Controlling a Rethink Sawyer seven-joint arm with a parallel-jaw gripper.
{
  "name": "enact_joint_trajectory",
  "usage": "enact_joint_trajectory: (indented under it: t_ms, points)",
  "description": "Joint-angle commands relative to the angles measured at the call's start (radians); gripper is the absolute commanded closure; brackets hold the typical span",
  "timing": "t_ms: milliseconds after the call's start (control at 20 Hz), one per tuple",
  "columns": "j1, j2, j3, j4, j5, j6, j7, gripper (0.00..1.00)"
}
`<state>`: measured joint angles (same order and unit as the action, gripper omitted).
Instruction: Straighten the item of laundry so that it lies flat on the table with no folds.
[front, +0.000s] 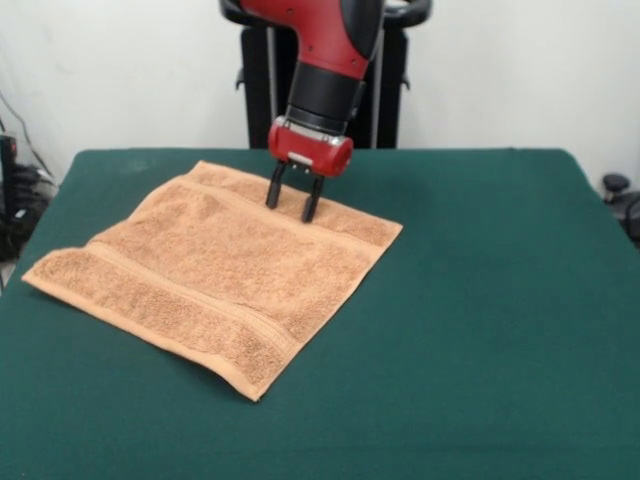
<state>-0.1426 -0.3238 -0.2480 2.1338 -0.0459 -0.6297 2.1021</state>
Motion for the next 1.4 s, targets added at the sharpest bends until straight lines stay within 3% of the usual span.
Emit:
enact_joint_trajectory:
  t_ms: [50, 850, 1400]
  points:
    - [0.049, 0.184, 0.212, 0.108, -0.034, 0.087, 0.234, 0.0]
    - [0.118, 0.189, 0.311, 0.115, 0.155, 0.034, 0.324, 0.0]
    - [0.105, 0.187, 0.325, 0.111, 0.176, 0.037, 0.328, 0.0]
